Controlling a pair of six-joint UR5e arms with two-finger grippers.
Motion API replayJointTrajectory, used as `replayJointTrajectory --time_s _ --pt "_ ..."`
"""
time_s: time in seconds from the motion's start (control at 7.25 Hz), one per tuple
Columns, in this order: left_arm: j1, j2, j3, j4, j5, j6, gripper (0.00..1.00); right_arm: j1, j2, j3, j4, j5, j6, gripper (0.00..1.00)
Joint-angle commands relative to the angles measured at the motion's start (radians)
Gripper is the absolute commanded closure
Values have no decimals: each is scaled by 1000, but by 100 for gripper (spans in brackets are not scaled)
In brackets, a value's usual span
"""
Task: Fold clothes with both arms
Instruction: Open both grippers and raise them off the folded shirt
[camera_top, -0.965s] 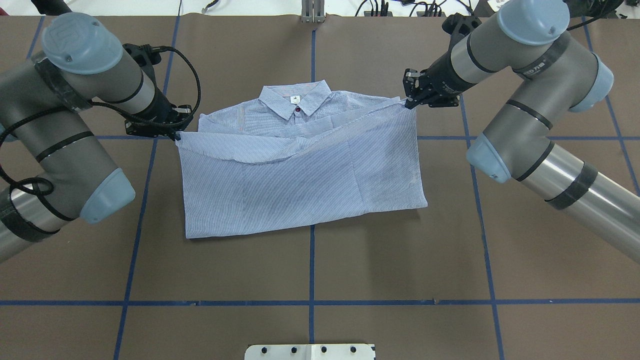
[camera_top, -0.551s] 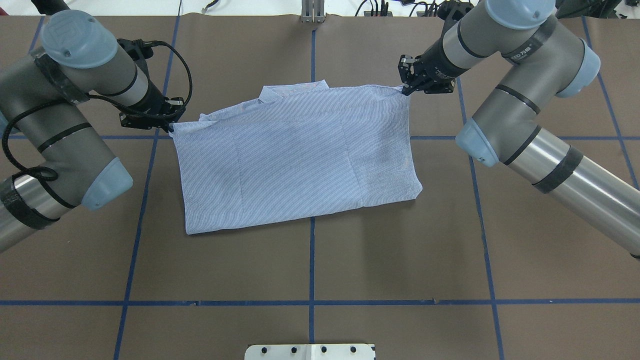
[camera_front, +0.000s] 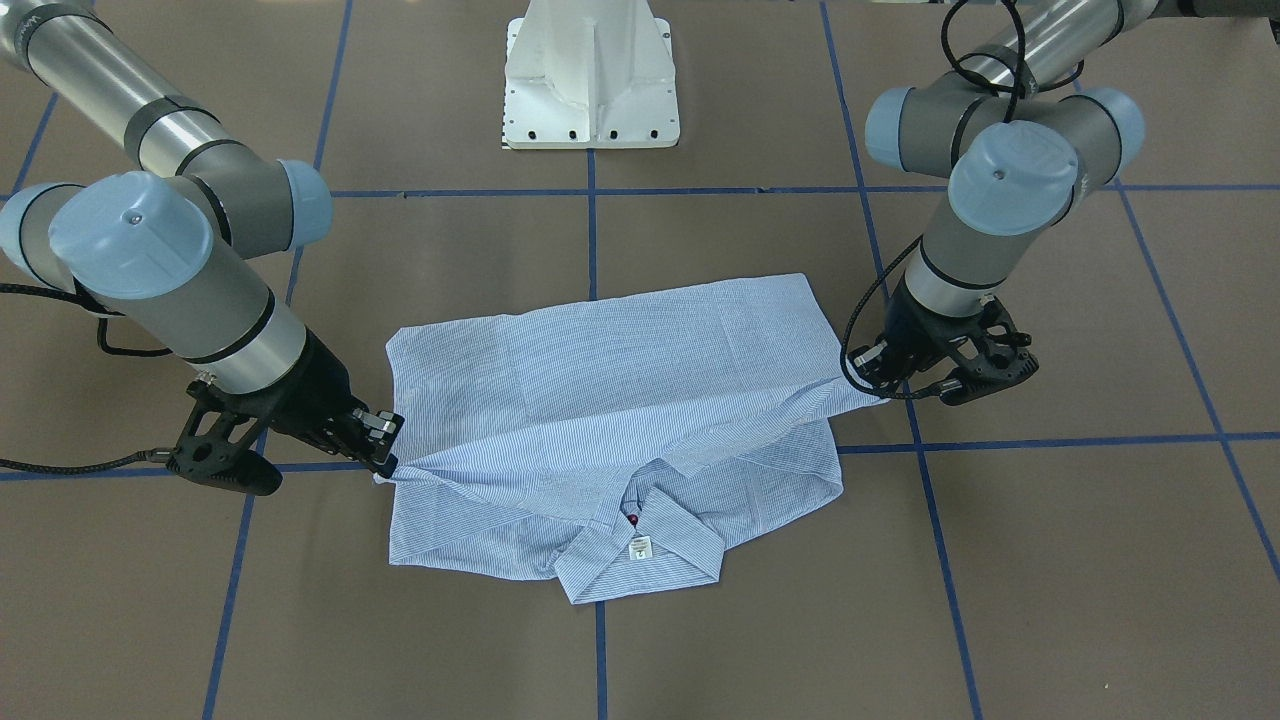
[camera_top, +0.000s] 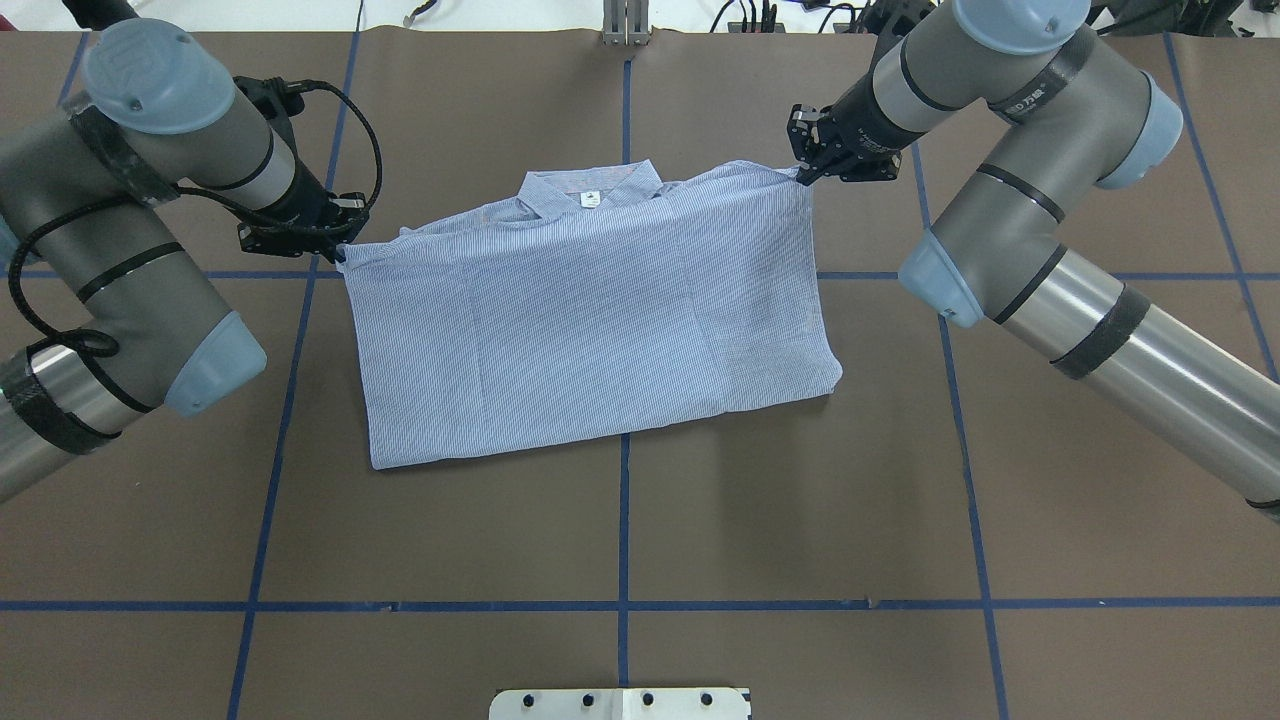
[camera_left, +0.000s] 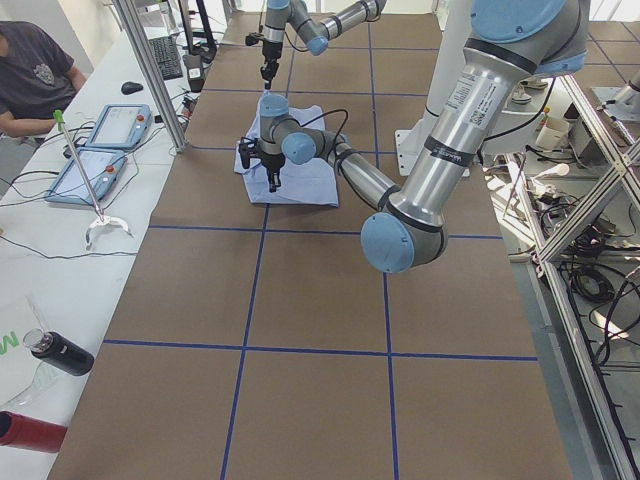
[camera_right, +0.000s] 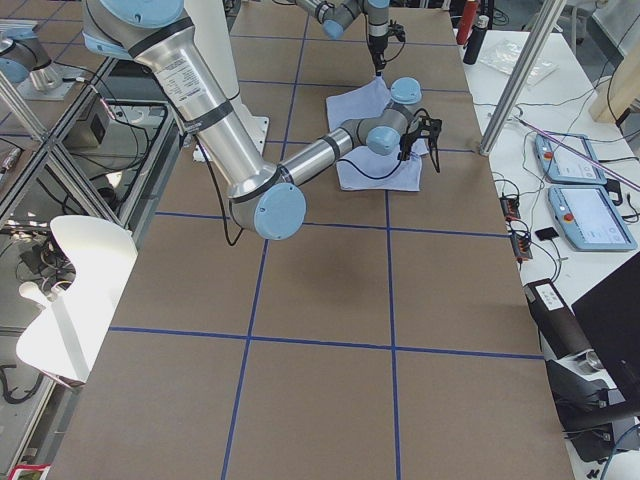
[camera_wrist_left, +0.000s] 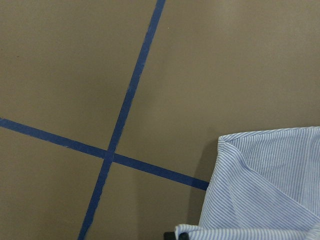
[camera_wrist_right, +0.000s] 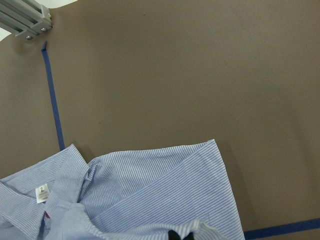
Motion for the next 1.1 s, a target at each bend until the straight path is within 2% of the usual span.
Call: replayJointTrajectory --time_s 0.0,0.14,0.55,0.69,0.83,0.97 --pt "2 -23 31 -9 -1 0 100 -1 21 -17 -3 -34 0 100" --pt "-4 -38 59 -12 0 0 100 -1 35 -37 -1 -34 0 100" --pt "-27 -63 184 -127 2 1 100 1 79 -144 11 -36 0 100" --pt "-27 -63 194 -155 5 3 14 -4 78 -176 22 -37 -11 1" --pt "-27 -63 198 -178 6 1 0 -4 73 -189 41 -34 -41 0" --pt "-27 -63 195 -178 6 3 0 -2 73 -195 42 -27 -42 0"
